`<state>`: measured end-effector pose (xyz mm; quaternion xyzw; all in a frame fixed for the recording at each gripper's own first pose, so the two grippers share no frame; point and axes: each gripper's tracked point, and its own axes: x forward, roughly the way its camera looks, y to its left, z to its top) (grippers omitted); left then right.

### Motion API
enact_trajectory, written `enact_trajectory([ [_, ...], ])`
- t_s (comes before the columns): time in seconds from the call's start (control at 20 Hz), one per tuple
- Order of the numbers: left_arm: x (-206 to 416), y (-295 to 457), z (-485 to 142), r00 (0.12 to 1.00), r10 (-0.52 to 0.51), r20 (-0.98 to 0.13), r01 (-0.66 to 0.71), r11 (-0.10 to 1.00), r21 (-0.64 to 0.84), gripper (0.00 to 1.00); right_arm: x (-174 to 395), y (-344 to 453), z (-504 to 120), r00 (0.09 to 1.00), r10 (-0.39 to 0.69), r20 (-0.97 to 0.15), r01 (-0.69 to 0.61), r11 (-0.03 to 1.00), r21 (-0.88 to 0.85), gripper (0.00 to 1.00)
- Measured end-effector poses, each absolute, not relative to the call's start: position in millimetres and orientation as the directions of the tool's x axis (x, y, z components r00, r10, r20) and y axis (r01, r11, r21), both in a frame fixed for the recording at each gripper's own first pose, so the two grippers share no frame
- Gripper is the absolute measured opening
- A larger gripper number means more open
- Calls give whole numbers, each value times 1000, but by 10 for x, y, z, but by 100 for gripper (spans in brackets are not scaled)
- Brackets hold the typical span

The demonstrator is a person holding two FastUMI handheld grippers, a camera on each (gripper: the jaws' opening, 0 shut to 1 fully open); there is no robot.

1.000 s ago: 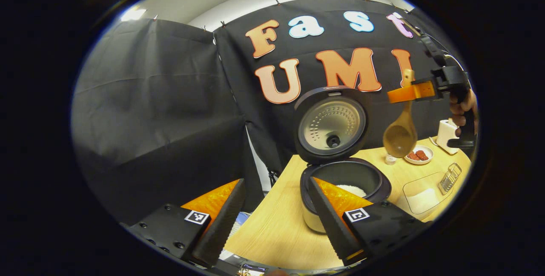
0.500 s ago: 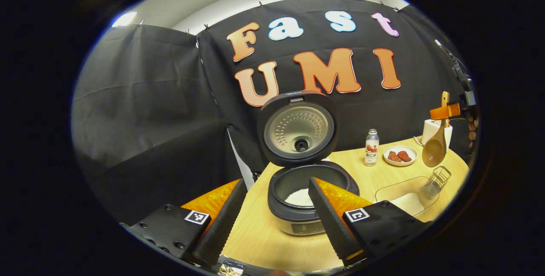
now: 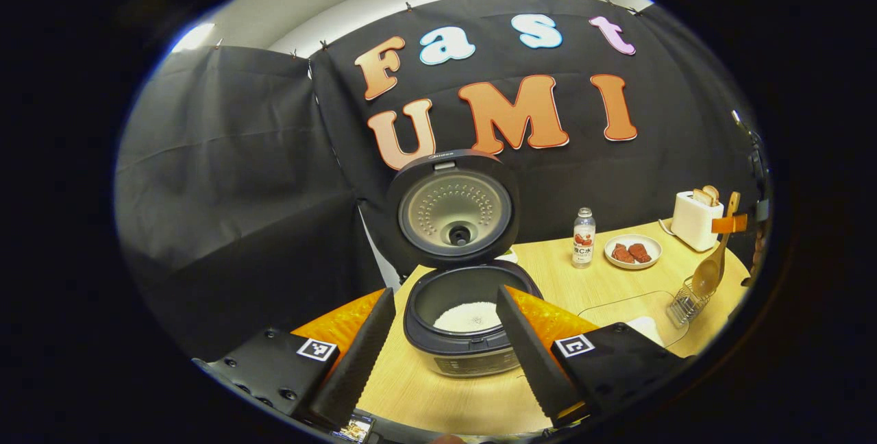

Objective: Close the left gripper, press the button to open the rice cooker; take a wooden spoon from the chopstick holder with the right hand, scoop a spoonful of rice and pour it into the rice cooker, then put the wooden spoon back into the chopstick holder.

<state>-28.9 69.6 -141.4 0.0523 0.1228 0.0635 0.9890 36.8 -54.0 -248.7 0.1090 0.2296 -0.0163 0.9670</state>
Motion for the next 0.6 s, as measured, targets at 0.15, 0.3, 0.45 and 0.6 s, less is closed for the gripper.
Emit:
enact_trajectory([
  [0.15, -302, 664, -1340, 961, 155, -229, -127, 983, 133, 93, 414, -632, -2766, 875, 15, -484, 92, 976, 196, 14],
  [0.3, -232, 566, -1223, 967, 141, -211, -115, 985, 132, 92, 431, -692, -3040, 852, 6, -524, 120, 971, 207, 14],
  [0.45, -53, 533, -1056, 972, 125, -200, -108, 990, 93, 92, 391, -710, -3291, 820, 2, -573, 154, 962, 225, 14],
  [0.6, 239, 649, -892, 969, 135, -208, -134, 991, 21, 100, 332, -719, -3354, 790, -1, -613, 168, 962, 216, 17],
])
